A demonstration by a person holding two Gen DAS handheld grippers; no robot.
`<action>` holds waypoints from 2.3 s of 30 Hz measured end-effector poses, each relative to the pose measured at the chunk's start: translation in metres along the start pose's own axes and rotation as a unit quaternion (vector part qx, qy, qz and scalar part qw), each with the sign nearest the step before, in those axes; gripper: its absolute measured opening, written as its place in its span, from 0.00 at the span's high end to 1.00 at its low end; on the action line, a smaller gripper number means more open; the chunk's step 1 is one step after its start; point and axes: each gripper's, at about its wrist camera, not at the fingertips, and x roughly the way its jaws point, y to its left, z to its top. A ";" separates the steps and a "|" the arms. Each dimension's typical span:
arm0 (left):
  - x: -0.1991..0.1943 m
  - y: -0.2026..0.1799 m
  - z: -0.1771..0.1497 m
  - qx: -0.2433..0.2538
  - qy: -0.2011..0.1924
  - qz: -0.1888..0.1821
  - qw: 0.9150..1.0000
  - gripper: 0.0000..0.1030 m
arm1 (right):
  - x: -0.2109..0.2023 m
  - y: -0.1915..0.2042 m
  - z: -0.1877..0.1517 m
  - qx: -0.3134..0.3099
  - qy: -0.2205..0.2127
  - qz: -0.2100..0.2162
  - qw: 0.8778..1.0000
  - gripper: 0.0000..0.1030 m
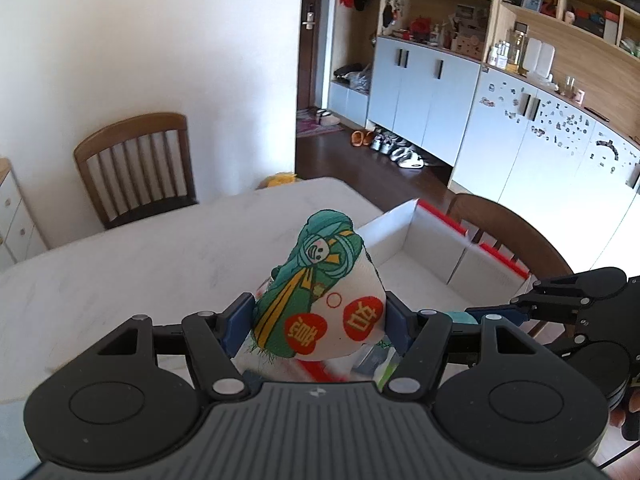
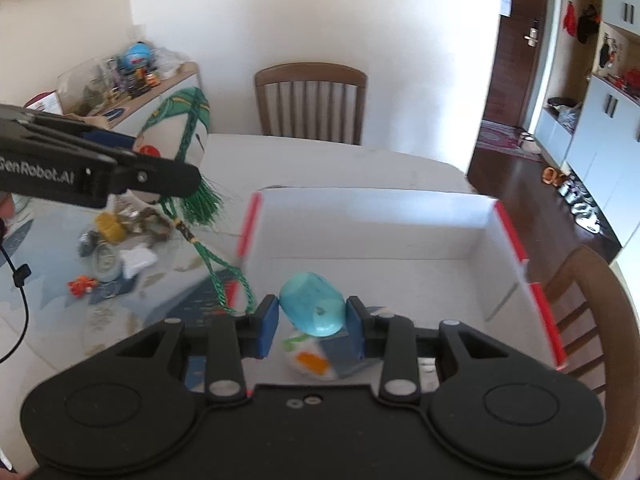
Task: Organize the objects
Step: 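Carry the teal egg and green pouch with both tools into the red box, then open both tools to drop the teal egg and pouch in the box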
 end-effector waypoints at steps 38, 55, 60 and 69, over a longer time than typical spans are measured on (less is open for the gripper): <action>0.181 -0.064 -0.022 0.107 0.168 0.012 0.980 0.34 | 0.092 -0.093 -0.019 0.011 0.090 -0.026 0.996 0.65; 0.192 -0.063 -0.026 0.098 0.191 0.006 0.977 0.30 | 0.097 -0.100 -0.024 0.014 0.099 -0.022 0.995 0.57; 0.185 -0.062 -0.025 0.090 0.181 0.001 0.979 0.28 | 0.092 -0.099 -0.023 0.014 0.093 -0.023 0.995 0.53; 0.160 -0.060 -0.023 0.075 0.158 -0.006 0.985 0.21 | 0.072 -0.096 -0.019 0.016 0.076 -0.024 0.997 0.45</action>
